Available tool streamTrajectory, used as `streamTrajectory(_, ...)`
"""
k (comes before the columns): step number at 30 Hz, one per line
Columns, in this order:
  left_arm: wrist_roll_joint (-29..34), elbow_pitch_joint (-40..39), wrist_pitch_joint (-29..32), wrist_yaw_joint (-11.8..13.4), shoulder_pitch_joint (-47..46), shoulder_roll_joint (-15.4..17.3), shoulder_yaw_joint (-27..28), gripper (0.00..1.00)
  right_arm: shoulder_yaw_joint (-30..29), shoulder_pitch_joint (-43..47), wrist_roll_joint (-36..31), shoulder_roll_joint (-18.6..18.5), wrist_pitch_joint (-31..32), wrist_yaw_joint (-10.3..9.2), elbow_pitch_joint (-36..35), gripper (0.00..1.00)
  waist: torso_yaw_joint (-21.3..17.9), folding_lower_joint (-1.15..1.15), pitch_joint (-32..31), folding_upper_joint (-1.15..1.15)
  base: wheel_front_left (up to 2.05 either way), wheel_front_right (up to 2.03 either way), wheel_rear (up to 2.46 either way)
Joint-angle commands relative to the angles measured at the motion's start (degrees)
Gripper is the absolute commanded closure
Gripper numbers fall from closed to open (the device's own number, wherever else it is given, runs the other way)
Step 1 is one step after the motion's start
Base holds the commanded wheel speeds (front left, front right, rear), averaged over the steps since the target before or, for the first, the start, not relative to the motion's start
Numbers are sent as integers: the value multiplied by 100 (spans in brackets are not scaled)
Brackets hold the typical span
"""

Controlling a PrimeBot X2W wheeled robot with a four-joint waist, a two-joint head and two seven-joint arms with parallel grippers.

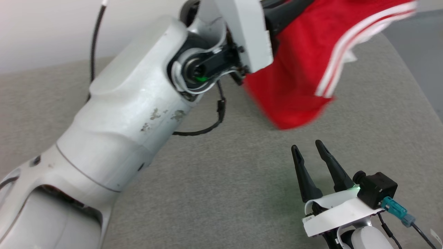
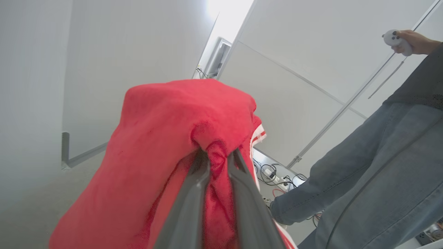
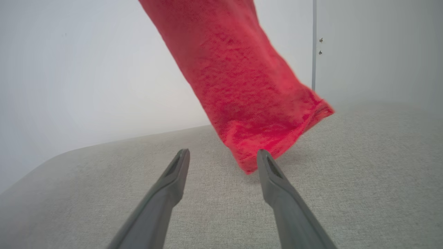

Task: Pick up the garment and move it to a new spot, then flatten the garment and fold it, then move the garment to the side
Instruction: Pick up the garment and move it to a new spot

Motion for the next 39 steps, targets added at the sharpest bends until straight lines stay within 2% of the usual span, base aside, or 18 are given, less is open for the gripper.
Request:
streamTrajectory(1, -52, 44, -63, -2, -27, 5, 27, 100, 15, -1, 33, 20, -3, -2, -31, 0, -311, 0, 221, 0, 0, 0, 0)
streamTrajectory(3, -153, 219, -93, -1, 37, -23, -19, 100, 32, -26, 100, 21, -2, -2, -64, 0, -391, 0, 285, 0, 0, 0, 0)
streamTrajectory(7, -312, 632, 50, -1, 471, 219, -240, 100, 25, -82, 192, 20, -2, -2, -119, 0, -494, 0, 398, 0, 0, 0, 0)
streamTrajectory(14, 172, 1422, 154, -2, 934, 970, -953, 100, 14, -137, 308, 18, -3, -2, -215, 0, -547, 0, 628, 0, 0, 0, 0)
streamTrajectory(17, 385, 1467, 241, -2, 860, 1121, -1295, 100, -32, -119, 318, 20, -2, -2, -246, 0, -503, 0, 684, 0, 0, 0, 0)
streamTrajectory(24, 1146, 1300, 370, -2, 590, 1075, -2240, 100, 40, -242, 410, 18, -3, -2, -293, 0, -450, 0, 925, 0, 0, 0, 0)
streamTrajectory(31, 1935, 1527, 794, 0, 848, 1011, -2436, 100, 105, -382, 516, 19, -3, -2, -337, 0, -617, 0, 1221, 0, 0, 0, 0)
streamTrajectory(36, 2121, 1631, 758, 11, 1072, 988, -2480, 100, 15, -398, 422, 18, -3, -2, -307, 0, -580, 0, 1244, 0, 0, 0, 0)
streamTrajectory(37, 2043, 1633, 688, 11, 1062, 965, -2481, 82, -13, -378, 391, 18, -3, -2, -295, 0, -529, 0, 1211, 0, 0, 0, 0)
streamTrajectory(38, 1985, 1606, 592, 11, 1031, 934, -2479, 51, -38, -364, 337, 18, -3, -2, -274, 0, -466, 0, 1170, 0, 0, 0, 0)
streamTrajectory(39, 1900, 1585, 458, 11, 1000, 908, -2470, 0, -64, -351, 274, 20, -3, -2, -254, 0, -393, 0, 1116, 0, 0, 0, 0)
